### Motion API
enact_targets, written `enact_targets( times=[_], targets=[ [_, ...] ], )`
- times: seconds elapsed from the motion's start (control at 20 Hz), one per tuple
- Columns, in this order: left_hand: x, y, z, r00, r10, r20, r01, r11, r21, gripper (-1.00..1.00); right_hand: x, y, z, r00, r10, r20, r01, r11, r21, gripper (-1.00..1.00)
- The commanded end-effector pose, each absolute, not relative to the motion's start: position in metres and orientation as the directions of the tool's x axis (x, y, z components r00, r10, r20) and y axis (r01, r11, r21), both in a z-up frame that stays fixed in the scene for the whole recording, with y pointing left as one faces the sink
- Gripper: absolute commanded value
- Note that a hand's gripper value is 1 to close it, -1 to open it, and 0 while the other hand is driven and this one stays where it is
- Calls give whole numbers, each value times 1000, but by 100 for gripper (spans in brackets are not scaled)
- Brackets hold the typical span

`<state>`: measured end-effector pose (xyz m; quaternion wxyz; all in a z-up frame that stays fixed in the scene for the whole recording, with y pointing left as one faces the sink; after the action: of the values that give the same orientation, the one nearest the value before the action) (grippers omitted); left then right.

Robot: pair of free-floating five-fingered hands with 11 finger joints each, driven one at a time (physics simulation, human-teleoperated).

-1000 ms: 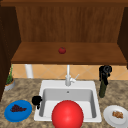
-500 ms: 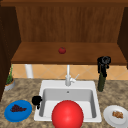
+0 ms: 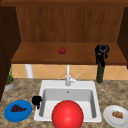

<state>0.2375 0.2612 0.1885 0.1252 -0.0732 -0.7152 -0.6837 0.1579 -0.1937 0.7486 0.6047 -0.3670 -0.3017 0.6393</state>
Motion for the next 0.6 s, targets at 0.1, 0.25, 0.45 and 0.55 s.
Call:
enact_targets(
  times=[0.1, 0.25, 0.45, 0.55],
  targets=[
    [237, 261, 189, -958, -67, 279, 276, 54, 960, 0, 175, -167, 789, 4, 990, -143, -555, -117, -824, 100],
    [237, 261, 189, -958, -67, 279, 276, 54, 960, 0, 191, -156, 804, 13, 987, -157, -558, -123, -821, 100],
    [237, 261, 189, -958, -67, 279, 276, 54, 960, 0, 221, -148, 828, 31, 987, -159, -570, -113, -814, 100],
    [237, 261, 189, -958, -67, 279, 276, 54, 960, 0, 236, -143, 835, 35, 987, -154, -566, -108, -817, 100]
  ],
)
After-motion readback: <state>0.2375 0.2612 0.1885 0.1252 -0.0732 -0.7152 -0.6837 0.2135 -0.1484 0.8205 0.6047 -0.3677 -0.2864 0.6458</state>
